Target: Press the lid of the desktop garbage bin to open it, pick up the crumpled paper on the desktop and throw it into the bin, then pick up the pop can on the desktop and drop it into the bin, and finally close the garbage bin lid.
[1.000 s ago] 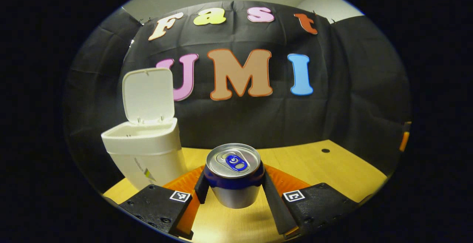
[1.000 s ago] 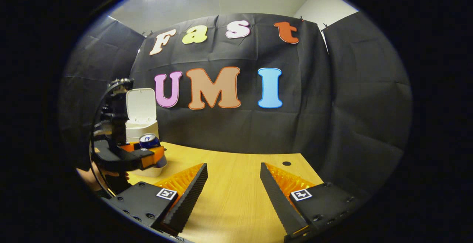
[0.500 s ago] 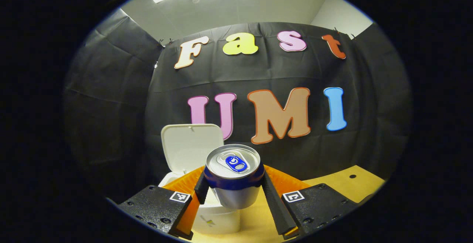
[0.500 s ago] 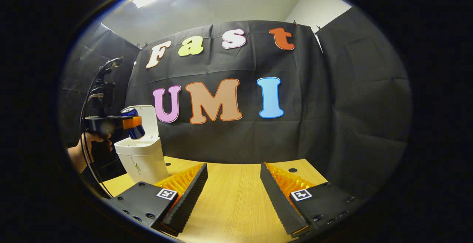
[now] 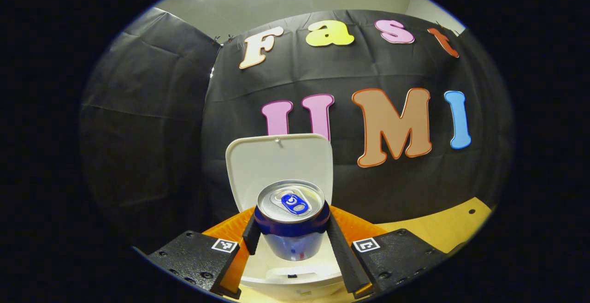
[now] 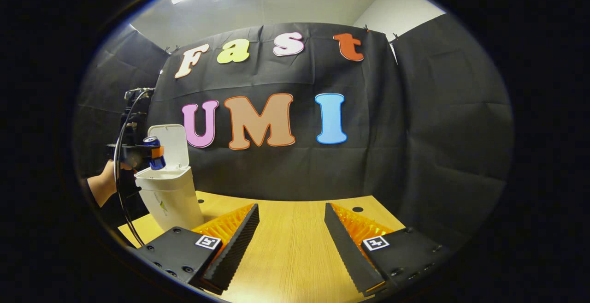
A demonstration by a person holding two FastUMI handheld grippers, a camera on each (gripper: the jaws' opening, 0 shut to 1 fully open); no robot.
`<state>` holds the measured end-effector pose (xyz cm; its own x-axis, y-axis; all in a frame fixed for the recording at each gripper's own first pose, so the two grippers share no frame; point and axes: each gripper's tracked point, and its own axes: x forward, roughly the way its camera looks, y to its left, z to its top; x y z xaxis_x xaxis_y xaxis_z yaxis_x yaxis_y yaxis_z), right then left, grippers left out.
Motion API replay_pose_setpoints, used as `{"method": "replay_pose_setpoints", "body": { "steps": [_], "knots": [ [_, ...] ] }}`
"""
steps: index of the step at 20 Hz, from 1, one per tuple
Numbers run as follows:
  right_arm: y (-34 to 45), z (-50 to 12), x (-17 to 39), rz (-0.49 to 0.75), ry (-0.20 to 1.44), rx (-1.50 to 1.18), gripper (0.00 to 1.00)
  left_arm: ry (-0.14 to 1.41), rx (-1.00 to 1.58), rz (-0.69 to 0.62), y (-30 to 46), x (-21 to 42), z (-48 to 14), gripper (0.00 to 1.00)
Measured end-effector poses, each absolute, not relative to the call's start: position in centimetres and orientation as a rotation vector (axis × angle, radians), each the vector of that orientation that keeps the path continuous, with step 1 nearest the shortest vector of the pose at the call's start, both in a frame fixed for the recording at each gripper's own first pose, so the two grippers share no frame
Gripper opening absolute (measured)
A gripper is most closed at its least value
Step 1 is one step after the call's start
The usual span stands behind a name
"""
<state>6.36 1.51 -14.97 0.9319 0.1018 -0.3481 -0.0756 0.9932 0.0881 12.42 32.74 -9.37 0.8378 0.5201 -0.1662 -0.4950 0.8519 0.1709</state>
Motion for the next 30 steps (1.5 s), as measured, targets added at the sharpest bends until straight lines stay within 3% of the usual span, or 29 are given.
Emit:
{"method": "replay_pose_setpoints", "body": {
  "steps": [11,14,20,21,23,28,29,30],
  "knots": [
    [1.0,-14.6,5.6,0.042,0.368,0.049,0.96,0.312,0.056,0.540,33.3,12.7,-16.4,0.80],
    [1.2,-14.3,5.5,0.049,0.358,0.050,0.96,0.306,0.067,0.537,32.8,12.0,-15.9,0.87],
    [2.3,-14.5,5.3,0.087,0.349,0.056,0.96,0.173,0.088,0.510,31.9,12.0,-7.1,0.89],
    [2.4,-14.5,5.4,0.090,0.347,0.063,1.00,0.162,0.072,0.511,32.1,12.4,-5.4,0.88],
    [2.6,-14.7,5.5,0.094,0.346,0.082,0.96,0.143,0.035,0.511,32.7,13.7,-2.3,0.90],
    [4.2,-17.2,5.5,0.127,0.393,0.124,0.96,0.059,0.058,0.532,36.0,18.2,5.0,0.90],
    [4.5,-17.4,5.3,0.131,0.409,0.139,1.00,0.056,0.079,0.533,36.8,19.1,5.6,0.91],
    [4.6,-17.3,5.2,0.128,0.408,0.144,0.96,0.051,0.101,0.539,37.4,19.9,6.2,0.91]
  ]
}}
